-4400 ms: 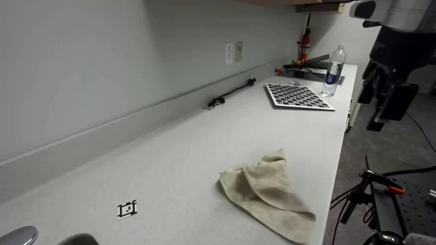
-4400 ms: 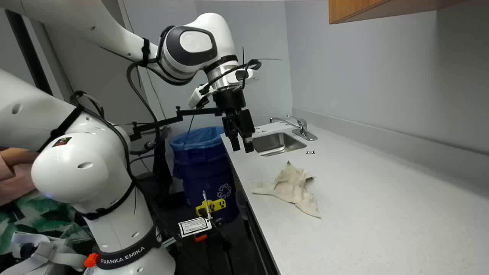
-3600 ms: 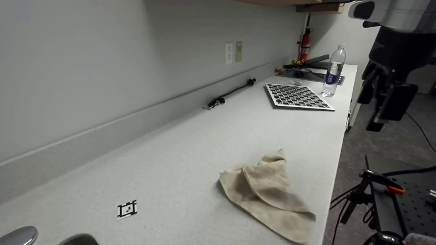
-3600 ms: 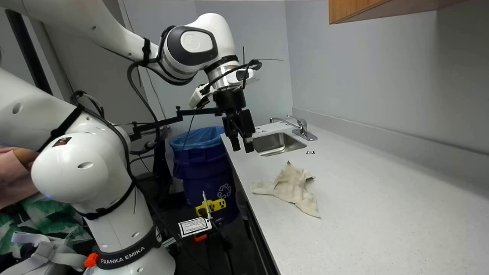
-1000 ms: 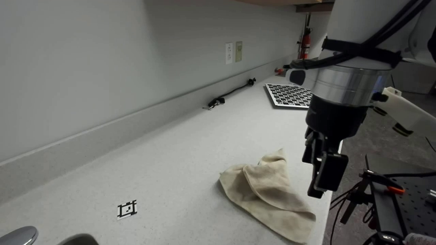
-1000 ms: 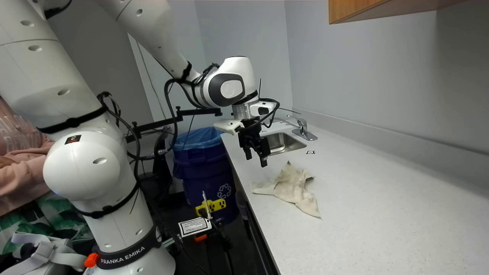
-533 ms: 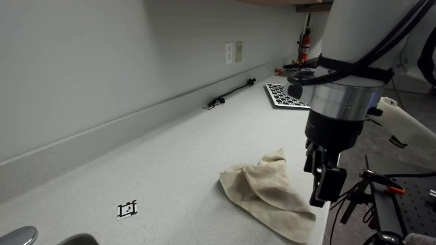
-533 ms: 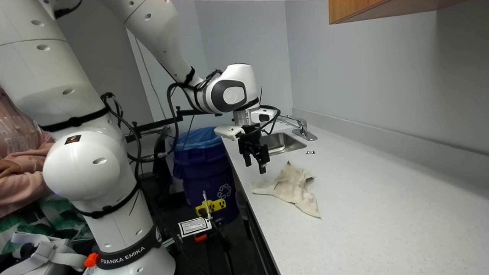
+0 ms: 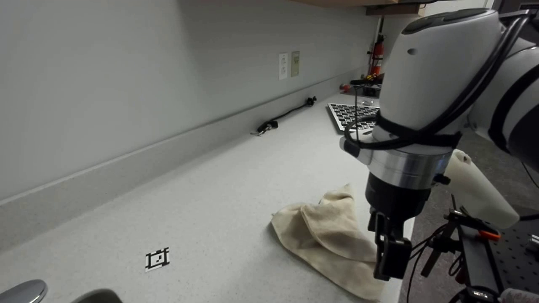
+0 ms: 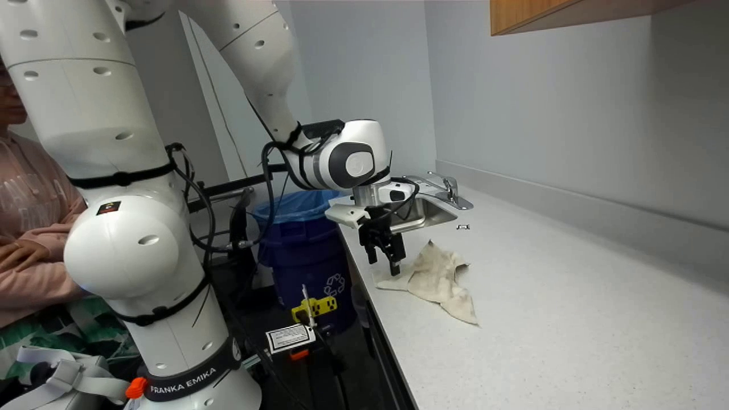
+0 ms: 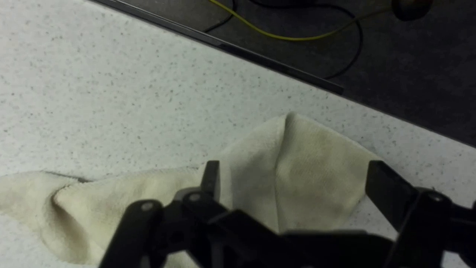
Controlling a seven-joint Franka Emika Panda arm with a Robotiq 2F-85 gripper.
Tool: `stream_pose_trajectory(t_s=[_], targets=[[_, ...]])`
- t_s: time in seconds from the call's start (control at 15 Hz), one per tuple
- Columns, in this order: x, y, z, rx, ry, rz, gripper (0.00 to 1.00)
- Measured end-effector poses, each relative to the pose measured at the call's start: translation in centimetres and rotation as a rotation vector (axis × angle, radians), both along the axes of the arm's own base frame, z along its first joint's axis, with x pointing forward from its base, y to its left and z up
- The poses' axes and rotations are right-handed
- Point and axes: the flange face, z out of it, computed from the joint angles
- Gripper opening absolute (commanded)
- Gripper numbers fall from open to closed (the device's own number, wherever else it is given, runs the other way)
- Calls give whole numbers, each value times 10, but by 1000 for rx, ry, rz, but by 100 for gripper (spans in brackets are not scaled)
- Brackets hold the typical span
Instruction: Use the white cloth to wipe the top of the cabinet
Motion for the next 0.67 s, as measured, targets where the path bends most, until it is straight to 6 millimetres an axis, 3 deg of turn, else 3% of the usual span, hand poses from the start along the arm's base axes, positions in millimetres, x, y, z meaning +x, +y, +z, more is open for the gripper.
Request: stream_pose_trajectory(t_s=[0.67], targets=[[28, 10, -41, 21, 72, -85, 100]])
